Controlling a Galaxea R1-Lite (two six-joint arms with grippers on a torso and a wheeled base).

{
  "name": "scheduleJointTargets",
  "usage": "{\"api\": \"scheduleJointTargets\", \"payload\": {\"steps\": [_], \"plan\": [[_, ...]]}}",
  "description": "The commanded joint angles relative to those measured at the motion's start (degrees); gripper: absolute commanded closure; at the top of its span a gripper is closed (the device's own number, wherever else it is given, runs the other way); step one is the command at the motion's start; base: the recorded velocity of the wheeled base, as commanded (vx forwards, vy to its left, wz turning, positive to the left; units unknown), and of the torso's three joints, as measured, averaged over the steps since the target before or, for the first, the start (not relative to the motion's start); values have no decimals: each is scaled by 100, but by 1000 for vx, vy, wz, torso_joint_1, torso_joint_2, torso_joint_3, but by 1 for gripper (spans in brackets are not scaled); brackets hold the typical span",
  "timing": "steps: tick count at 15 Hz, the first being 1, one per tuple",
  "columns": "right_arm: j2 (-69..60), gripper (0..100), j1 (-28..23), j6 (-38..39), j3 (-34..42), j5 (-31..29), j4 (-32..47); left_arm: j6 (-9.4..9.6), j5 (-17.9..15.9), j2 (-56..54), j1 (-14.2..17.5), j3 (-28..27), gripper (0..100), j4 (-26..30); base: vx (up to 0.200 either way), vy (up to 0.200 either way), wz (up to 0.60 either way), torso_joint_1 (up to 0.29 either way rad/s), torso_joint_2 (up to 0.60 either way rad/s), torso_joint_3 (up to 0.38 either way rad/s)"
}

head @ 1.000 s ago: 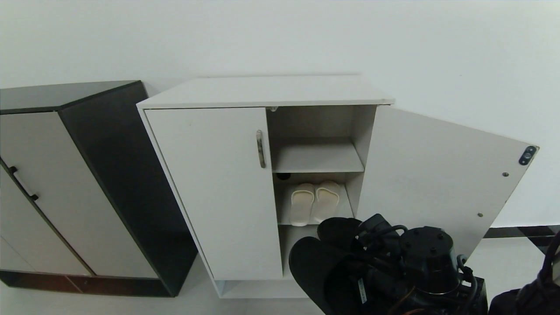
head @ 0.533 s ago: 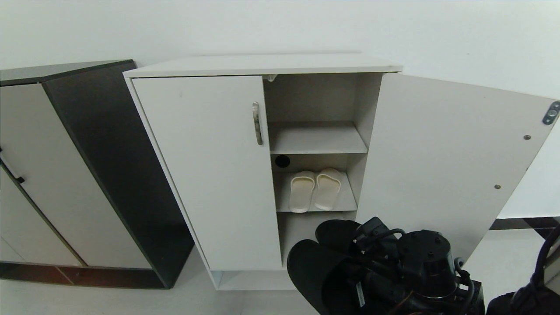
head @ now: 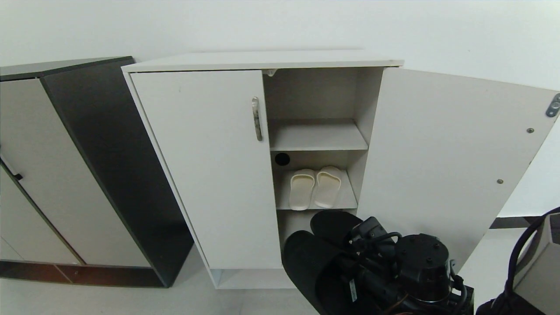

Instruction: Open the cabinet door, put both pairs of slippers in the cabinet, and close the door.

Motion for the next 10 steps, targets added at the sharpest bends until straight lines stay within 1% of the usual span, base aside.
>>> {"api": "scheduleJointTargets", "payload": {"steps": [1, 2, 3, 4, 6, 7, 8, 9, 10], "plan": [[303, 100, 71, -84, -176, -482, -316, 4, 1, 7, 1, 0, 100, 0, 0, 0, 0, 0, 0, 0], [497, 100, 115, -67, -1213, -1607, 308, 13, -7, 7, 1, 0, 100, 8, 0, 0, 0, 0, 0, 0], [444, 100, 150, 74, -1811, -2047, 1257, 4, -16, 7, 1, 0, 100, 8, 0, 0, 0, 0, 0, 0], [330, 100, 194, 232, -2259, -2205, 1907, 4, -16, 7, 1, 0, 100, 8, 0, 0, 0, 0, 0, 0], [128, 100, 369, 847, -3613, -2838, 3894, 4, -16, 7, 1, 0, 100, 0, 0, 0, 0, 0, 0, 0], [119, 100, 466, 1260, -4324, -3137, 4773, 4, -16, 7, 1, 0, 100, 8, 0, 0, 0, 0, 0, 0], [119, 100, 528, 1542, -4922, -3383, 5476, 4, -16, 7, 1, -9, 100, 8, 0, 0, 0, 0, 0, 0], [101, 100, 572, 1673, -5318, -3550, 5880, 4, -16, 7, 1, 0, 100, 8, 0, 0, 0, 0, 0, 0], [40, 100, 580, 1682, -5599, -3673, 6100, 4, -16, 7, 1, -9, 100, 8, 0, 0, 0, 0, 0, 0]]}}
